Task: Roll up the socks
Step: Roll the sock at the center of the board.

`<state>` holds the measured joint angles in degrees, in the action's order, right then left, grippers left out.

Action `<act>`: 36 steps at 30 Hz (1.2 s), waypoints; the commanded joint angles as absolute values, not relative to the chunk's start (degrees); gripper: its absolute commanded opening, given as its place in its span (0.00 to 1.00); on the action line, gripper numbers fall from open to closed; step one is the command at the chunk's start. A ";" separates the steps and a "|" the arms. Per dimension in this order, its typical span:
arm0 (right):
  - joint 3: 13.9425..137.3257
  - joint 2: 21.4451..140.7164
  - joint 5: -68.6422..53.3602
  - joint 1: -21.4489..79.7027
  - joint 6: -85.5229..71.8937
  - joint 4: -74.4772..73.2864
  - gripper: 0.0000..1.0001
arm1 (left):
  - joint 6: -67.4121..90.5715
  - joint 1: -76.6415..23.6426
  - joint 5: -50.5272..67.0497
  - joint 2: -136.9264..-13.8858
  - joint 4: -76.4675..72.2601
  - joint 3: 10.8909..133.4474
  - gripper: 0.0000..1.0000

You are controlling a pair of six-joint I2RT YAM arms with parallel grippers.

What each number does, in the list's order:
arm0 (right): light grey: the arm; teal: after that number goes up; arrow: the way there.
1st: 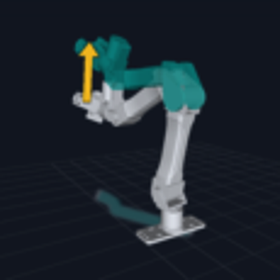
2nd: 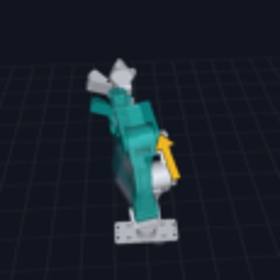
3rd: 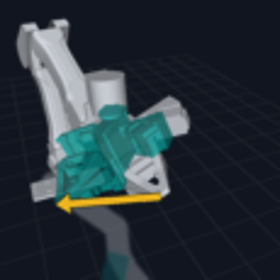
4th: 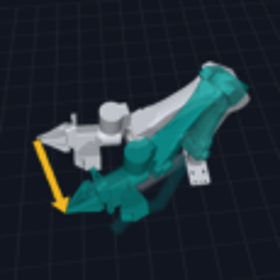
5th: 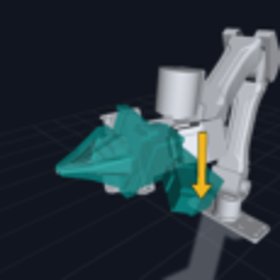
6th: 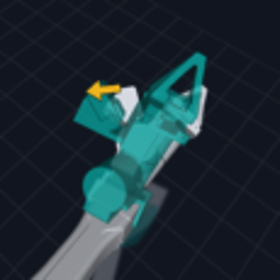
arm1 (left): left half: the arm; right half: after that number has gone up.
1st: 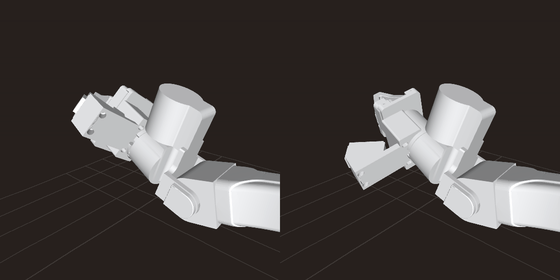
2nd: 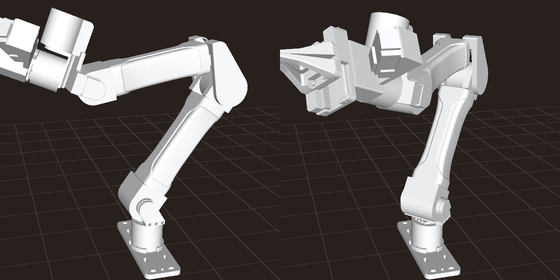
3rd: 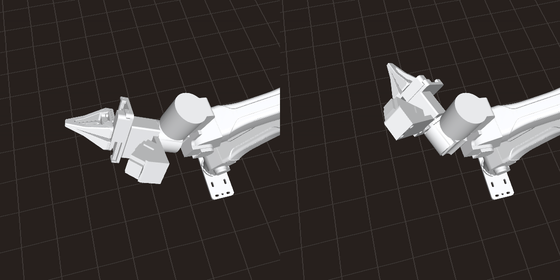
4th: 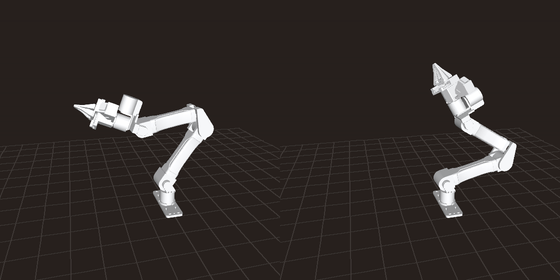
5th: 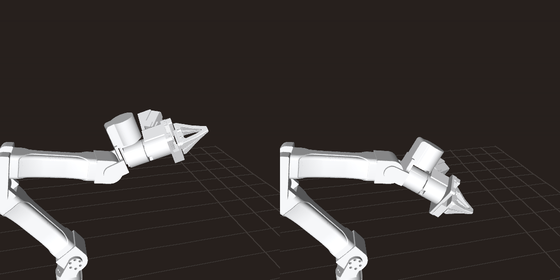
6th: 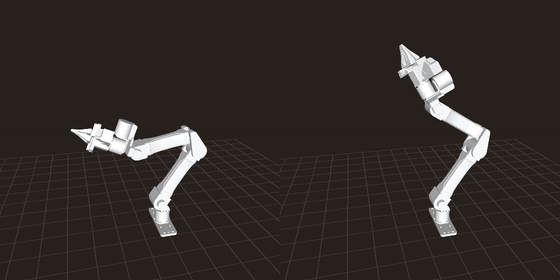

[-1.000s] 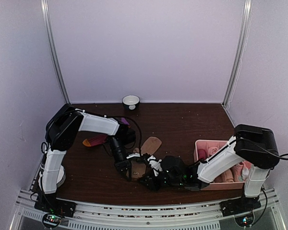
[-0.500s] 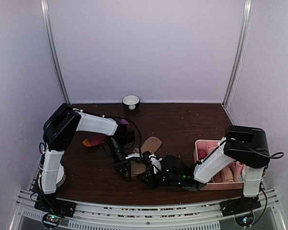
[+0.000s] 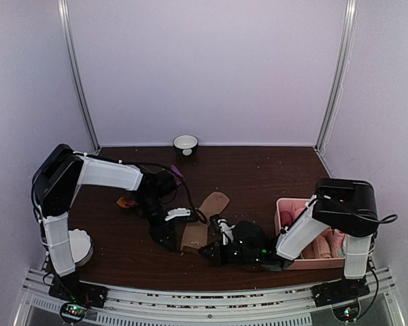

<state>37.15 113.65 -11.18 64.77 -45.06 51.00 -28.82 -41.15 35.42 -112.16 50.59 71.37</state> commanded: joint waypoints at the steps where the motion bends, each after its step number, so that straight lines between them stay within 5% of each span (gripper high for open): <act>1: 40.00 115.00 -13.22 64.05 -49.20 43.52 0.00 | -29.84 -40.45 32.90 -102.42 41.82 66.71 0.53; 9: 43.70 114.37 -16.16 62.30 -53.83 33.95 0.00 | -41.10 -47.65 27.64 -91.09 34.50 58.23 0.50; 20: 46.52 114.20 -20.06 60.48 -56.02 25.83 0.00 | -46.35 -54.81 7.91 -94.82 21.51 54.63 0.41; 36: 46.42 114.74 -22.11 59.61 -57.62 26.87 0.00 | -48.32 -60.20 6.48 -92.60 18.24 49.52 0.36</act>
